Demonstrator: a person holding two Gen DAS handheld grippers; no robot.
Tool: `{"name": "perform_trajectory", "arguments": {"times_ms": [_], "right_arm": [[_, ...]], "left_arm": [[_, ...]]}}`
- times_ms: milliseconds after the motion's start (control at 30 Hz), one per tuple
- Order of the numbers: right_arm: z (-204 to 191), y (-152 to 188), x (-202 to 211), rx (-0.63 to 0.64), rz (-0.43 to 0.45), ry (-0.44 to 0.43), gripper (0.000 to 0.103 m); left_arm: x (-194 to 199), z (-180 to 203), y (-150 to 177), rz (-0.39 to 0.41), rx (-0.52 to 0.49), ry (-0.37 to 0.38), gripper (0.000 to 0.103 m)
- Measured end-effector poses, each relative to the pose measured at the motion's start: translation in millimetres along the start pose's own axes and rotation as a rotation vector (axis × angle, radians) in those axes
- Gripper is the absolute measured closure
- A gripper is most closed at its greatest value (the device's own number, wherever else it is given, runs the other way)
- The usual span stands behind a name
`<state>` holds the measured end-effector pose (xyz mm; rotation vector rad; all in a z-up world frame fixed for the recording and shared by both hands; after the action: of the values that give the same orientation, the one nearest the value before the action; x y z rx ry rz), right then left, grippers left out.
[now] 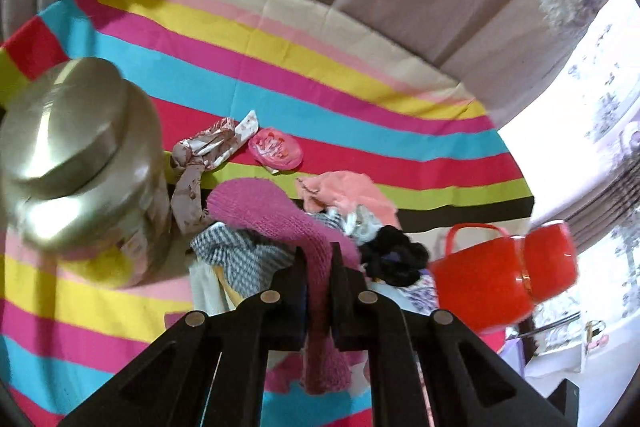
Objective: Organize soft objects
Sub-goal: 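Grasp the magenta glove with the left tool while the right tool grasps the pink cloth, then drop the glove into the white box with the left tool while the right tool drops the pink cloth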
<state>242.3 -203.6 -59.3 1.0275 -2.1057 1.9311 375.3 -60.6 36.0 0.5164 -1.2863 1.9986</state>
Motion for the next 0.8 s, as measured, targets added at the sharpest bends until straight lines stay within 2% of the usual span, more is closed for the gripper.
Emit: {"name": "perform_trajectory", "arguments": {"times_ms": [267, 567, 800], "right_arm": [[10.4, 8.6, 38.8, -0.043, 0.009, -0.009, 0.080], [27.0, 16.8, 76.7, -0.070, 0.028, 0.038, 0.080], [62.0, 26.4, 116.6, -0.113, 0.042, 0.114, 0.080]], "left_arm": [[51.4, 9.2, 22.5, 0.080, 0.027, 0.058, 0.094], [80.1, 31.7, 64.2, 0.071, 0.028, 0.111, 0.094], [91.2, 79.3, 92.4, 0.043, -0.015, 0.195, 0.094]]}}
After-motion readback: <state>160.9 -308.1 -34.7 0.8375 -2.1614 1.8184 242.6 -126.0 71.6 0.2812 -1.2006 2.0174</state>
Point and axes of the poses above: each gripper's, at about its wrist camera, not at the fingertips, and x roughly against the way its jaws point, z to its right, y to its underside, the point moved 6 cm from there along -x, roughly the way its jaws point, and after that the axes turned 9 degrees about z, right-handed, at the moved point
